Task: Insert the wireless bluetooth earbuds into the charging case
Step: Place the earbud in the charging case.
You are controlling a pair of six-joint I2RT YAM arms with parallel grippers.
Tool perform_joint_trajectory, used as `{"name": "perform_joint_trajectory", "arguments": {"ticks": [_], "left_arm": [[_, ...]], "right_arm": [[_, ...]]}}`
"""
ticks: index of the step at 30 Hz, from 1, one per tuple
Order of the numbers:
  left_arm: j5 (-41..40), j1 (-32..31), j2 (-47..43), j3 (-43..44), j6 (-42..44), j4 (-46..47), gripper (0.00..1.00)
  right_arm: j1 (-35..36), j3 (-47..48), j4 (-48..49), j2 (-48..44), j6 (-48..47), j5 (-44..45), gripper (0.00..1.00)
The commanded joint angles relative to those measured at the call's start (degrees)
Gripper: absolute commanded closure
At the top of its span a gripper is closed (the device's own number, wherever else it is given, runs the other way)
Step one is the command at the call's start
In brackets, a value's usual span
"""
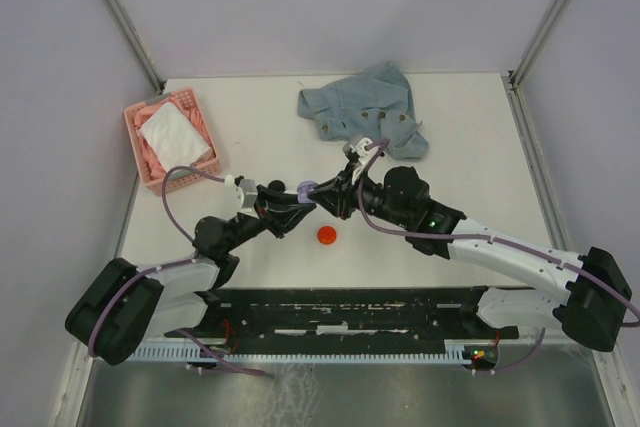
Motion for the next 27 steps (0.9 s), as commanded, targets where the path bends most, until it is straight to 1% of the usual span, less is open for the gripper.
{"name": "perform_joint_trajectory", "arguments": {"ticks": [1, 11, 18, 27], "left_arm": [[-2.85, -0.09, -0.8, 0.3, -2.21, 6.65, 0.97], [0.05, -0.1, -1.07, 0.45, -2.62, 7.94, 0.97], [1.99, -0.09, -1.36, 0.34, -2.62, 8.22, 0.97], [3.06, -0.2, -1.33, 0.17, -2.44, 8.58, 0.97]], "right_arm": [[0.56, -1.39, 2.07, -1.26, -0.3, -3.39, 0.87], [0.62, -1.65, 0.67, 0.98, -1.84, -1.83, 0.82], [0.6, -1.15, -0.7, 1.63, -2.24, 0.48, 0.74], [0.51, -0.12, -3.05, 0.83, -3.95, 3.51, 0.68]]}}
